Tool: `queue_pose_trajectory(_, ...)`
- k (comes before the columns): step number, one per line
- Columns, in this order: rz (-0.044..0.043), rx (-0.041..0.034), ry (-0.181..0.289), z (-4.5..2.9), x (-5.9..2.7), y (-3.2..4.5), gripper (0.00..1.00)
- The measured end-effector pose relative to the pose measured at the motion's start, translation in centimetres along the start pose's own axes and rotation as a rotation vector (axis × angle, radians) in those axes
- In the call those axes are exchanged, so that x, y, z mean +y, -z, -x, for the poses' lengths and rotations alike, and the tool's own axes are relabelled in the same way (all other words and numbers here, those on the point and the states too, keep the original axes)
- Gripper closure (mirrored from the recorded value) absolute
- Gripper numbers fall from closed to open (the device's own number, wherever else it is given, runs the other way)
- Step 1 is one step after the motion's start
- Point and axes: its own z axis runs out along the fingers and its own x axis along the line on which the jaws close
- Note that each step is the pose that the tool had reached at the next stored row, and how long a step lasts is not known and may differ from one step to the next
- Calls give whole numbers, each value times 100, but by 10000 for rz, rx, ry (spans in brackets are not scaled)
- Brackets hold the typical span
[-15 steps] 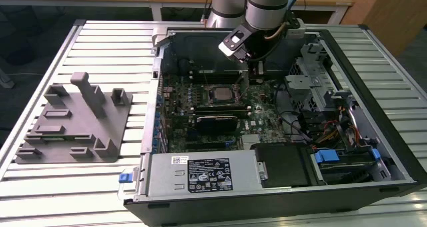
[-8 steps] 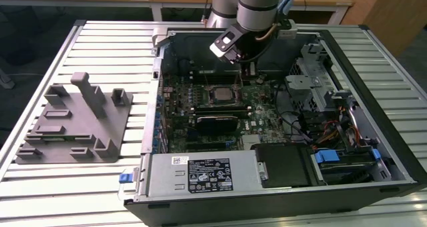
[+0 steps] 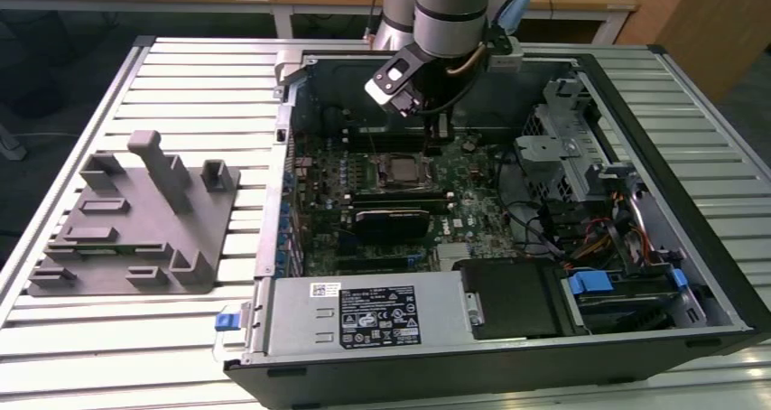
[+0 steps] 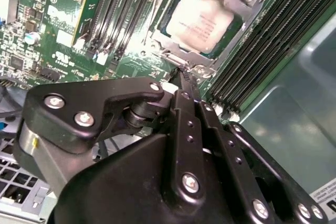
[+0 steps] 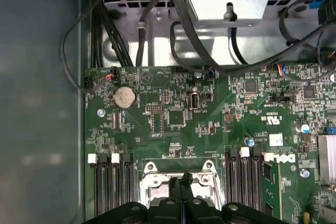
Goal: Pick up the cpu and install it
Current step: 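Close the cpu cover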
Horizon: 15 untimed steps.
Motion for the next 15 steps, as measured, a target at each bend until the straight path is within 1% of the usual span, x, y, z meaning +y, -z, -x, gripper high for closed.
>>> queue_pose_trajectory(4,-1,-11,1,0,0,-1,89)
queue_pose_trajectory(5,-54,-13,1,-1,0,-4,89)
queue_pose_trajectory(6,-188,-24,1,-1,2,-7,89)
queue_pose_trajectory(7,-225,-33,2,0,3,-6,89)
queue_pose_trajectory(15,-244,-33,3,0,0,-8,89)
